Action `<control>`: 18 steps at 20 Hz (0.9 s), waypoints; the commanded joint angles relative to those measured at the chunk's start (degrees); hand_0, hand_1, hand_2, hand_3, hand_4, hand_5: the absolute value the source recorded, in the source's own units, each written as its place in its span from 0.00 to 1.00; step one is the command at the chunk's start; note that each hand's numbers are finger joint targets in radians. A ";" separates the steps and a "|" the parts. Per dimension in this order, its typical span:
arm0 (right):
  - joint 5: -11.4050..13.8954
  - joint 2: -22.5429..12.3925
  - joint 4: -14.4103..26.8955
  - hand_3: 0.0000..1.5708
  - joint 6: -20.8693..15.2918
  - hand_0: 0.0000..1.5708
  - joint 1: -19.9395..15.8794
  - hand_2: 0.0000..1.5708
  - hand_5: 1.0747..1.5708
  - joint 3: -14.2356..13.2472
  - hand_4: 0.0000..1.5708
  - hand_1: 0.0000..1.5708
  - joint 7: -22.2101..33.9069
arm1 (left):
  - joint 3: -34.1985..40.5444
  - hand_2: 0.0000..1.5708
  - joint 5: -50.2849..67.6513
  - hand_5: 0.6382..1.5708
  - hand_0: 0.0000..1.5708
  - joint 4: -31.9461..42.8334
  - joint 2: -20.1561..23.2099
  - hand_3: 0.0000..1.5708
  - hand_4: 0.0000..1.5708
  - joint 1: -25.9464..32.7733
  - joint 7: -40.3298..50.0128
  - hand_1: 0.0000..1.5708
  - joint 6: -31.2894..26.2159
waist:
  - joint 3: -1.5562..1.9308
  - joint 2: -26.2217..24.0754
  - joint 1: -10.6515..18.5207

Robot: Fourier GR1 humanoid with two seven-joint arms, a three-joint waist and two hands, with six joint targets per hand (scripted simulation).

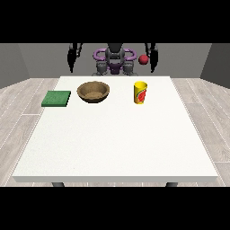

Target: Pick the cup and pour the ball into the bowl, then pick the bowl and place it on the pad

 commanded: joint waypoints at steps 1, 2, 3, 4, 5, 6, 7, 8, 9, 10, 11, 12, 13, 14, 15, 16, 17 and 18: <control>-0.24 -1.38 -3.26 0.00 0.42 0.00 -0.28 0.00 0.92 -0.36 0.56 0.00 2.06 | 0.21 0.00 0.27 0.99 0.00 -3.32 0.92 0.00 0.42 -0.46 2.16 0.00 0.00 | 0.79 -8.57 0.08; -0.34 -1.82 -3.69 0.00 0.54 0.00 -0.18 0.00 0.92 -0.60 0.56 0.00 2.88 | 0.36 0.00 0.30 0.99 0.00 -3.77 1.19 0.00 0.42 -0.36 2.81 0.00 0.05 | 0.80 -10.00 0.02; -0.49 -1.99 -4.45 0.00 0.55 0.00 -0.43 0.00 0.92 -0.70 0.56 0.00 3.39 | 0.57 0.00 0.39 0.99 0.00 -4.37 1.40 0.00 0.42 -0.47 3.65 0.00 0.22 | 0.95 -11.71 0.14; -0.58 -2.36 -5.08 0.00 0.65 0.00 -0.55 0.00 0.92 -0.84 0.56 0.00 4.30 | 0.74 0.00 0.39 0.99 0.00 -4.95 1.78 0.00 0.42 -0.63 4.46 0.00 0.25 | 0.97 -13.26 0.09; -0.95 -2.44 -5.60 0.00 0.78 0.00 -0.59 0.00 0.92 -0.96 0.56 0.00 4.99 | 0.95 0.00 0.48 0.99 0.00 -5.50 2.10 0.00 0.42 -0.70 5.31 0.00 0.31 | 1.18 -14.72 0.20; -1.17 -2.64 -6.15 0.00 0.88 0.00 -0.94 0.00 0.92 -1.02 0.56 0.00 5.96 | 1.20 0.00 0.54 0.99 0.00 -6.02 2.38 0.00 0.42 -0.83 6.14 0.00 0.45 | 1.17 -16.01 0.54; -7.27 3.74 -8.36 0.00 -0.45 0.00 3.96 0.00 0.92 -0.69 0.56 0.00 11.50 | 1.71 0.00 5.86 0.99 0.00 -8.00 -2.87 0.00 0.42 0.95 13.36 0.00 3.07 | 1.54 -22.01 -2.02; -10.05 2.16 -10.59 0.00 1.93 0.00 4.58 0.00 0.93 -1.31 0.56 0.00 15.17 | 2.62 0.00 5.96 0.99 0.00 -7.93 -2.72 0.00 0.41 1.40 15.46 0.00 4.36 | 1.50 -23.42 -3.61; -8.71 3.86 -12.49 0.00 -0.38 0.00 3.54 0.00 0.93 0.72 0.55 0.00 18.50 | 2.84 0.00 6.93 0.99 0.00 -9.18 -2.37 0.00 0.41 -0.27 19.52 0.00 4.69 | 1.49 -23.46 -3.59; -8.64 3.95 -15.05 0.00 -1.25 0.00 4.12 0.00 0.92 1.58 0.55 0.00 22.57 | 0.90 0.00 4.73 0.99 0.00 -9.88 -2.90 0.00 0.40 1.21 21.17 0.00 6.11 | 1.48 -24.76 -4.38; -10.75 2.90 -16.74 0.00 -0.66 0.00 4.46 0.00 0.92 -0.15 0.55 0.00 23.94 | 2.49 0.00 5.45 0.99 0.00 -11.28 -1.60 0.00 0.40 -0.61 23.56 0.00 6.53 | 1.51 -23.73 -4.84; -9.35 3.02 -18.89 0.00 -2.48 0.00 2.65 0.00 0.92 0.25 0.55 0.00 25.31 | 0.47 0.00 3.53 0.99 0.00 -13.21 -3.53 0.00 0.41 -1.46 25.20 0.00 9.24 | 1.51 -22.58 -3.67; -11.22 1.82 -21.03 0.00 -1.42 0.00 4.83 0.00 0.92 -1.32 0.55 0.00 26.06 | 2.81 0.00 5.83 0.99 0.00 -14.78 -1.32 0.00 0.39 0.34 24.29 0.00 6.83 | 1.50 -21.54 -3.85; -8.15 3.65 -23.86 0.00 -4.17 0.00 3.81 0.00 0.91 1.55 0.52 0.00 27.30 | 3.20 0.00 4.62 0.99 0.00 -15.38 -1.24 0.00 0.38 -2.51 24.60 0.00 8.39 | 1.50 -18.82 -4.86; -10.30 2.33 -25.10 0.00 -2.03 0.00 5.70 0.00 0.94 0.01 0.52 0.00 26.33 | 1.66 0.00 3.79 0.99 0.00 -17.49 -1.78 0.00 0.38 -4.01 28.36 0.00 9.77 | 1.52 -18.94 -4.52; -9.79 1.60 -24.52 0.00 -3.49 0.00 -0.33 0.00 0.95 -2.34 0.50 0.00 25.94 | 3.78 0.00 6.86 0.99 0.00 -17.91 -0.12 0.00 0.37 -5.34 24.41 0.00 6.08 | 1.51 -13.52 -2.63; -7.93 4.49 -25.67 0.00 -3.87 0.00 2.84 0.00 0.95 1.62 0.49 0.00 22.75 | 4.35 0.00 3.74 0.99 0.00 -14.44 -0.36 0.00 0.36 -8.62 22.62 0.00 8.67 | 1.51 -11.84 -6.02; -10.40 1.17 -25.56 0.00 -3.52 0.00 -3.26 0.00 0.95 -2.91 0.48 0.00 26.67 | 3.09 0.00 3.38 0.98 0.00 -14.15 -1.16 0.00 0.35 -9.07 20.55 0.00 8.18 | 1.50 -9.29 -4.62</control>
